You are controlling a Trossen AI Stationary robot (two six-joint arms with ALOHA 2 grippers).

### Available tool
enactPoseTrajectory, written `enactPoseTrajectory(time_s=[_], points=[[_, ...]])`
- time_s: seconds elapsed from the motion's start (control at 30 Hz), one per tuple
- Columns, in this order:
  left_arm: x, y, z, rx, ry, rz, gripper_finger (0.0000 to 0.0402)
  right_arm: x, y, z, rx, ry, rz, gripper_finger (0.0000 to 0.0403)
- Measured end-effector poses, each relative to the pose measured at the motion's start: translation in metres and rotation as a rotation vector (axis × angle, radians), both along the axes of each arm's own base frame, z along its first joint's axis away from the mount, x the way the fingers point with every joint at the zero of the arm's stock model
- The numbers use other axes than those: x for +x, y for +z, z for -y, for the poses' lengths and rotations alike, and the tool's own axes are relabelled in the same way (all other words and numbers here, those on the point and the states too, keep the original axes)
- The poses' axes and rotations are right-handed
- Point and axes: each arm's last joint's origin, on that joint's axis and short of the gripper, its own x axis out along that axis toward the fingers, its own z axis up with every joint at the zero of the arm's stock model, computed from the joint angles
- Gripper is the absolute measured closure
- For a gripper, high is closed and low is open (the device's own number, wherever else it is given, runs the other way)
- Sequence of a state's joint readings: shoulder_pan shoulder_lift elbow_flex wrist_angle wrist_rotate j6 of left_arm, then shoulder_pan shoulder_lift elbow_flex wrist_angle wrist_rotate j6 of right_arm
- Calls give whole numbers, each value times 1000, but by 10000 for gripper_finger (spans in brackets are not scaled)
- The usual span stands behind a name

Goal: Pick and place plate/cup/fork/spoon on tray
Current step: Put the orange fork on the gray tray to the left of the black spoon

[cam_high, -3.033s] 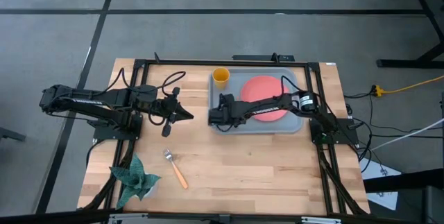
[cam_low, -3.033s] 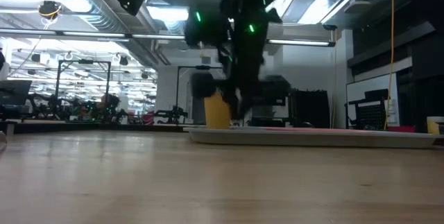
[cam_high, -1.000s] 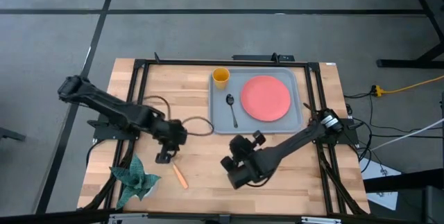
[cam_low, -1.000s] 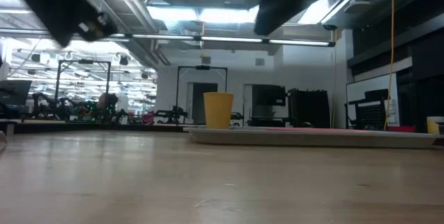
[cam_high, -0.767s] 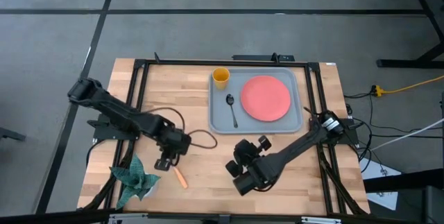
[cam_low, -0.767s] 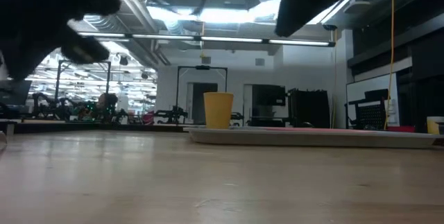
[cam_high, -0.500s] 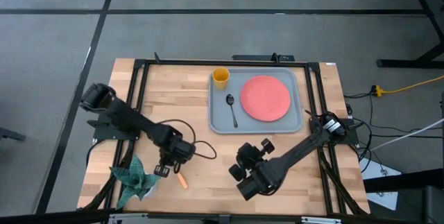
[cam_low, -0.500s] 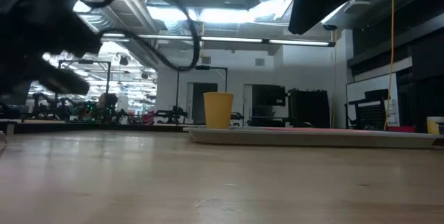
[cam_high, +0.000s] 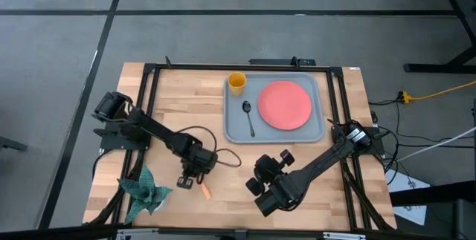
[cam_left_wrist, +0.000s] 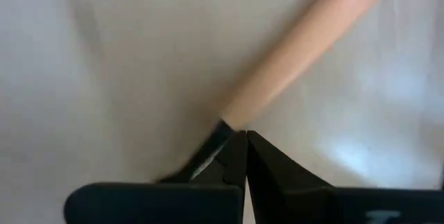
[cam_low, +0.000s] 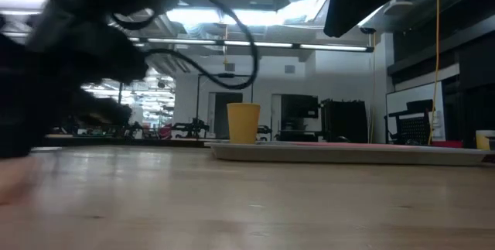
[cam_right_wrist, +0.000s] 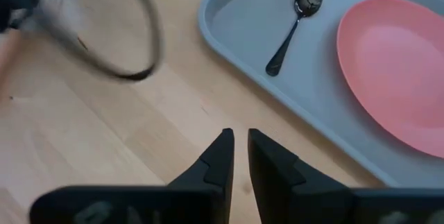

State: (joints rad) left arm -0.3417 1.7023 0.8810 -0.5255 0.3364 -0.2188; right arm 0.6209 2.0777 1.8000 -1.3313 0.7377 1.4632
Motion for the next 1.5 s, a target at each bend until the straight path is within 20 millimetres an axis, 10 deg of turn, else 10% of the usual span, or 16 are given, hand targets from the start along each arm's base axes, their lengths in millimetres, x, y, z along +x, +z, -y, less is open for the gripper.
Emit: enactPoseTrajectory(time_s=[0.33,0.67,1.13,1.5], points=[[31,6,-32,71,78,273,401,1,-1,-1,36,-4,-5,354],[23,38,-36,242,47,77,402,1,-1,-1,32,-2,-4,354],[8,40,-16,631,12,59,396,0,-2,-1,24,2,-12,354],[-2,43,35,907,-150,372,387,-1,-2,-1,13,4,-24,354]])
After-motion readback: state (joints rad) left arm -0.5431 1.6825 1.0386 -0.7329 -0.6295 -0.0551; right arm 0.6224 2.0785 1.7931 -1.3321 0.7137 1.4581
